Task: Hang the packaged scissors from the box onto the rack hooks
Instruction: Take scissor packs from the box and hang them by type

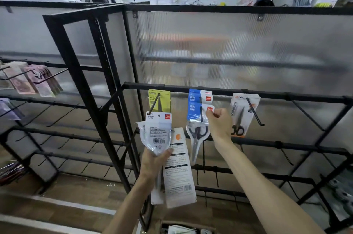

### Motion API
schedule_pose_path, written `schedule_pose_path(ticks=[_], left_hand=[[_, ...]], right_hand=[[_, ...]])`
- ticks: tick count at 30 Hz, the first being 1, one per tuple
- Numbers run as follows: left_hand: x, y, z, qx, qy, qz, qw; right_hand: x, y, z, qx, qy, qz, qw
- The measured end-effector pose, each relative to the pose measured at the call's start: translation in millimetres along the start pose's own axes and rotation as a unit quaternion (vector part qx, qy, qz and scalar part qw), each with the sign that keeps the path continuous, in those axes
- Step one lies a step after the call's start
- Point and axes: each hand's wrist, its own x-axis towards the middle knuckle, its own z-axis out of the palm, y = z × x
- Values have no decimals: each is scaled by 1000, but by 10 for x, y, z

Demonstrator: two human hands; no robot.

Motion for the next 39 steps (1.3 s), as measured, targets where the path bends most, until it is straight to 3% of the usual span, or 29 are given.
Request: schedule_pose_path(ticks=[10, 14, 20, 22, 29, 33, 36, 39], left_hand=[[-3, 88, 39, 9, -31, 5, 999], [-20, 75, -9, 20, -46, -2, 999], [-79, 70, 93, 30, -47, -4, 998], [-143, 48, 150, 34, -65, -1, 997], [-496, 77, 164, 5, -82, -26, 996], [-690, 144, 43, 17, -86, -39, 995], [-787, 188, -49, 9, -106, -54, 993], [-832, 248, -138, 28, -138, -62, 988]], right_hand=[[662, 57, 286, -109, 1, 14, 994], [326, 96, 172, -57, 10, 5, 998], [-738, 208, 6, -44, -175, 34, 983], [-779, 144, 40, -48, -190, 8, 981], [-899, -30, 80, -111, -143, -1, 983], [-1070, -83, 34, 26, -146, 66, 987], [-1169, -167, -60, 107, -57, 97, 988], [-1195, -234, -163, 104, -9, 92, 990]])
